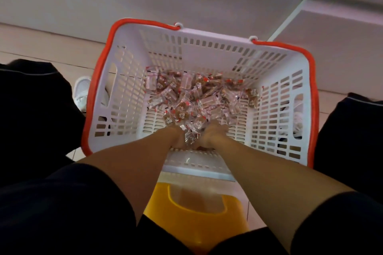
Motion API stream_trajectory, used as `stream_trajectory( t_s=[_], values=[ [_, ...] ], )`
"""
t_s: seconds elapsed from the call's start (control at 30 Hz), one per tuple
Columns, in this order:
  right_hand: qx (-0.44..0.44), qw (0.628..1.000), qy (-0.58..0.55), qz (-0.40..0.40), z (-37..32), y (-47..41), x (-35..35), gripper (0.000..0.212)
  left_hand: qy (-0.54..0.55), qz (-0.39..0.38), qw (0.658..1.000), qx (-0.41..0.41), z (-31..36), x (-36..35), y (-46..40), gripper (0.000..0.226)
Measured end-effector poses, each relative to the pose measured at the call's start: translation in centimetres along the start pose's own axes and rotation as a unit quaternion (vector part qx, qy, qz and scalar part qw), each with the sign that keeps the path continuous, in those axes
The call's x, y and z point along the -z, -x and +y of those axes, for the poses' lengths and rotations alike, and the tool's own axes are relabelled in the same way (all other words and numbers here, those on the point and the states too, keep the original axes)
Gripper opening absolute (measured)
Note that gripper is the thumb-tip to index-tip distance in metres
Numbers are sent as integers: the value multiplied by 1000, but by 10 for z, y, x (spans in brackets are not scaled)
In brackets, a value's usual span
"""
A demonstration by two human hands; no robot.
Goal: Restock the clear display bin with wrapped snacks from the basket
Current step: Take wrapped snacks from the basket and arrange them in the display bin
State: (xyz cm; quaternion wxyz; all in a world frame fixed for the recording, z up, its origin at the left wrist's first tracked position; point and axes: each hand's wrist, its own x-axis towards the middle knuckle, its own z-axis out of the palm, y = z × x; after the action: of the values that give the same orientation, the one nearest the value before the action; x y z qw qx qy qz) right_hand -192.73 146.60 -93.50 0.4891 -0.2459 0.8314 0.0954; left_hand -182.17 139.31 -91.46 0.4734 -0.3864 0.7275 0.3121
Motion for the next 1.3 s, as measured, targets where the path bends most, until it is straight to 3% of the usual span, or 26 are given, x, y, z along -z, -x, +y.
stream_trajectory(
  t_s=[0.07, 0.17, 0.23, 0.3, 0.4, 0.43, 0.5, 0.67, 0.87, 0.97, 1.03, 1.13, 1.3],
  values=[
    [0, 998, -54, 21, 2, 0, -2, 89, 27, -3, 1000, 8, 0, -1, -3, 54],
    [60, 996, -66, -25, 7, 2, 4, 56, 53, -42, 998, 3, -7, 1, -6, 34],
    [62, 992, -90, -63, 10, 6, 13, 44, 116, -45, 992, 4, -8, 2, -8, 20],
    [50, 984, -140, -97, 16, 6, 21, 36, 186, -48, 981, 19, -7, 3, -8, 26],
    [45, 968, -212, -130, 26, 4, 25, 36, 298, -34, 954, 26, -6, 3, -6, 41],
    [46, 963, -231, -130, 28, 3, 25, 35, 315, -42, 948, 24, -6, 2, -7, 56],
    [46, 948, -288, -128, 32, 3, 24, 29, 312, -53, 948, 17, -5, 3, -7, 65],
    [54, 921, -362, -133, 35, 6, 21, 25, 220, 15, 975, -6, -4, 6, -4, 63],
    [52, 903, -402, -143, 31, 15, 28, 20, 267, -36, 961, -57, -10, 10, 10, 35],
    [77, 890, -431, -128, 26, 24, 39, 10, 360, -8, 930, -68, -18, 13, 19, 29],
    [98, 899, -416, -93, 23, 30, 55, 13, 444, -29, 894, -59, -24, 21, 27, 18],
    [134, 916, -375, -44, 17, 46, 91, 13, 486, -46, 870, -72, -36, 45, 44, 14],
    [233, 919, -310, -72, 2, 91, 163, 14, 547, -19, 822, -158, -42, 102, 95, 10]
  ],
)
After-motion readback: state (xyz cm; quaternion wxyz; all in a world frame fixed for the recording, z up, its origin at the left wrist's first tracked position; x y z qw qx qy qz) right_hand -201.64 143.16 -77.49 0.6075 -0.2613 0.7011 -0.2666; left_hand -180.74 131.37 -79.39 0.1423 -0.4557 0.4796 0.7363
